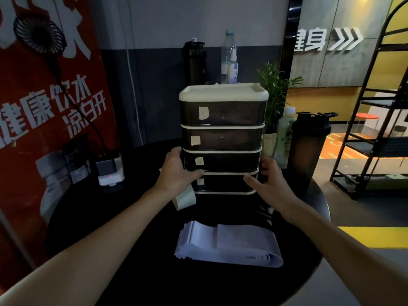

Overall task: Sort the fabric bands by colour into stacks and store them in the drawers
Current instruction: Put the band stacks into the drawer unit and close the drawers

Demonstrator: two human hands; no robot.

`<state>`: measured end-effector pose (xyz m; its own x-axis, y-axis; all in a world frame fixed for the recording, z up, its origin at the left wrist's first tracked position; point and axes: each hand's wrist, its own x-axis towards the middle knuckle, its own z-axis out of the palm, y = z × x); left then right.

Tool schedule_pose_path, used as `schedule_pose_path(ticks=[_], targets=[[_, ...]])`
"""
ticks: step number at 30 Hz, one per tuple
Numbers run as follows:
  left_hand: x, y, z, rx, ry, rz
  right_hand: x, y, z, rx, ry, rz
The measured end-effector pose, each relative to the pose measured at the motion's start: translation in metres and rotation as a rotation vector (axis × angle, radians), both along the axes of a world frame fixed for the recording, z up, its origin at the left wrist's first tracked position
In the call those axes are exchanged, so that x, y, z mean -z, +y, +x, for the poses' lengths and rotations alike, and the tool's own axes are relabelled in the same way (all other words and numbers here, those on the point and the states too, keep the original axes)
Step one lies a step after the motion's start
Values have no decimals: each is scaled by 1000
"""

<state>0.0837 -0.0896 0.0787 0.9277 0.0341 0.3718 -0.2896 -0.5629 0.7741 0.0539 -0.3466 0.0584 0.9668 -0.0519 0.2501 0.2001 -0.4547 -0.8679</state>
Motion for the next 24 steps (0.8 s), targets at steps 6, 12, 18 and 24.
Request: schedule_pose_path(ticks=[6,12,18,24], targets=[[4,-1,31,-15,58,139,-8,6,41,-8,44,101],[8,1,47,13,42,75,-9,3,54,-19,17,132],[6,5,46,103,79,80,-8,5,50,-50,-34,202],[6,9,33,79,94,66,-8,7,36,-47,-27,226]])
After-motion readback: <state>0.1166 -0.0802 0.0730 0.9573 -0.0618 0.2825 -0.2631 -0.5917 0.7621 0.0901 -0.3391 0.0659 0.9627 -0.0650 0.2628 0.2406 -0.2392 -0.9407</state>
